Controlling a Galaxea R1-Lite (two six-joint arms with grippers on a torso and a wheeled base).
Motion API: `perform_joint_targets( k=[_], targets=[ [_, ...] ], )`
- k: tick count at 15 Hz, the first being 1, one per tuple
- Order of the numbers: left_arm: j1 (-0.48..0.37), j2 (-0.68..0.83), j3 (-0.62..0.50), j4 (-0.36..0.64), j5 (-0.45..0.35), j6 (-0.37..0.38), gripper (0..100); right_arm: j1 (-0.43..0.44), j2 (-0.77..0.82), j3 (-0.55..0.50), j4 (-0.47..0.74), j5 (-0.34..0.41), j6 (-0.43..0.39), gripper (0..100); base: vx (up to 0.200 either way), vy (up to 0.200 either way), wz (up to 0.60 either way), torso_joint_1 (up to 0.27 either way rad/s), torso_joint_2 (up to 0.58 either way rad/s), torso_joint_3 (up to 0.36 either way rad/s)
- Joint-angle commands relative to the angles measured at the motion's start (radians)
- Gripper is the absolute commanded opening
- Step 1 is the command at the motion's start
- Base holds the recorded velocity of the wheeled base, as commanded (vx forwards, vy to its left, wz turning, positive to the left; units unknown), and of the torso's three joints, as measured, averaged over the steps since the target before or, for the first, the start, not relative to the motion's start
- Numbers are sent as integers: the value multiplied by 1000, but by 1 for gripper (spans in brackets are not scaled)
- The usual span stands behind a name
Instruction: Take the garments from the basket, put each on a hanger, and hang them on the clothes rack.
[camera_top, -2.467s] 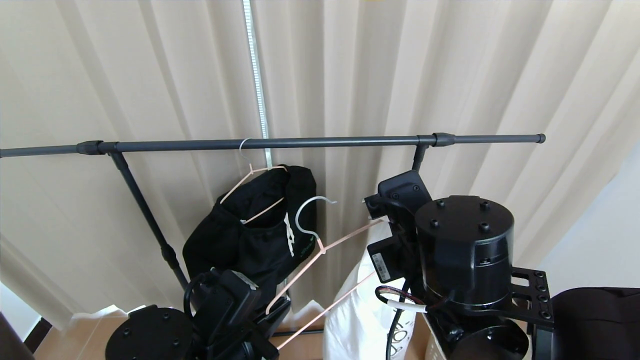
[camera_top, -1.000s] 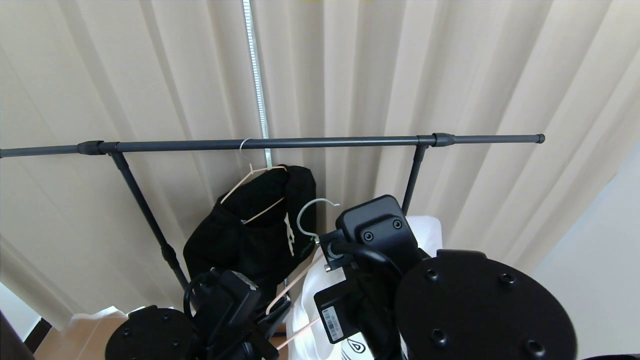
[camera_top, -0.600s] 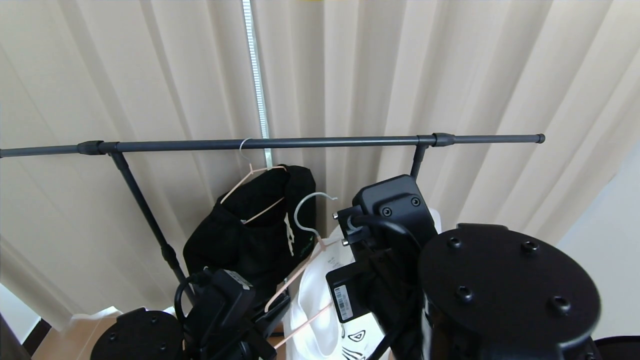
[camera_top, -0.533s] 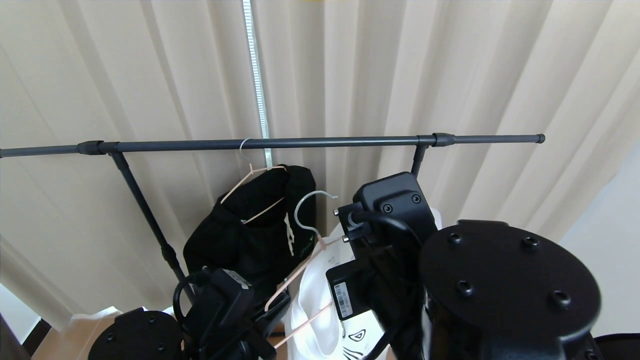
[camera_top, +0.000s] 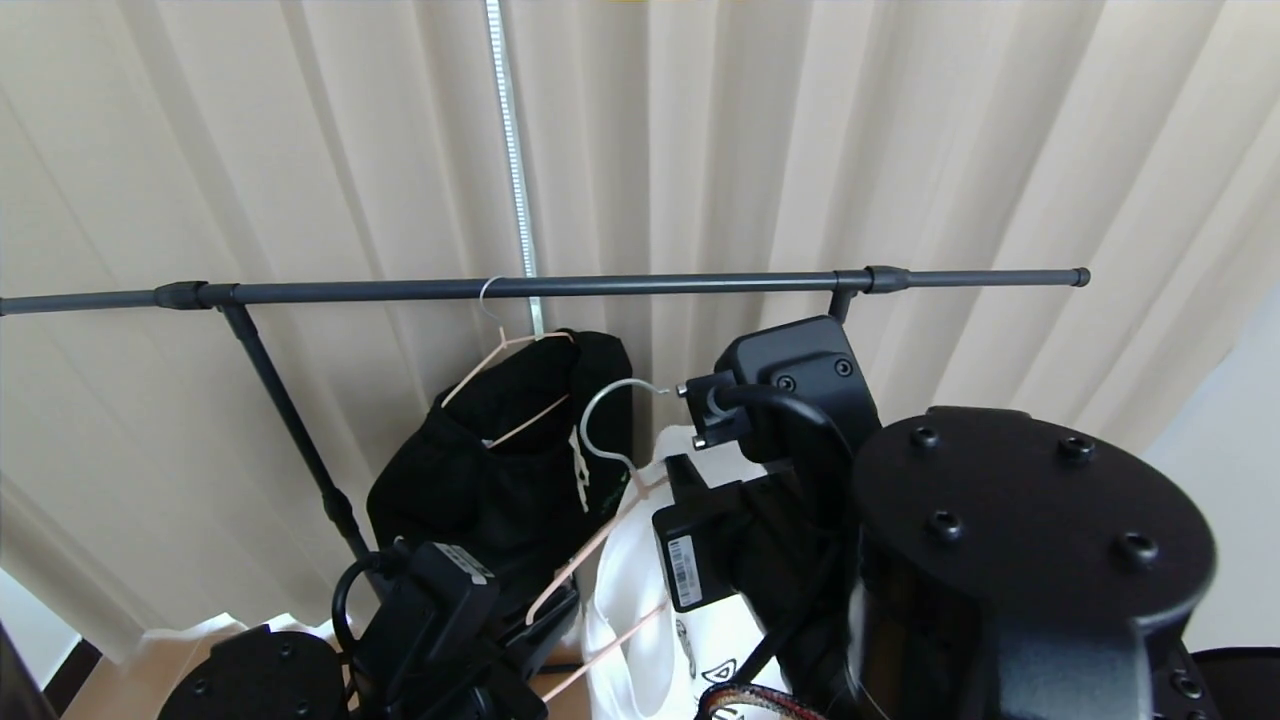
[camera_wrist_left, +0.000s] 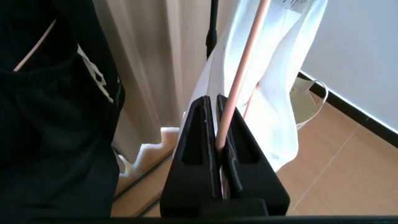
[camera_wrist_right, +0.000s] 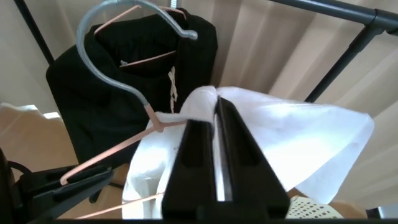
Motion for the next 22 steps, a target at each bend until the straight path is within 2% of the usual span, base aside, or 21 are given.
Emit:
perform_joint_targets(
  k=[1, 9, 22],
  targets=[
    [-2, 2, 7, 0, -1, 1, 0, -39, -3, 6, -5, -1, -3, 100, 0, 0, 0, 0, 0, 0],
    [-1, 4, 8, 0, -1, -1, 0, -59, 6, 9, -5, 0, -4, 100, 0, 0, 0, 0, 0, 0],
    [36, 7, -11, 0, -1, -2, 0, -33, 8, 31, 0, 3, -7, 100, 0, 0, 0, 0, 0, 0]
  ],
)
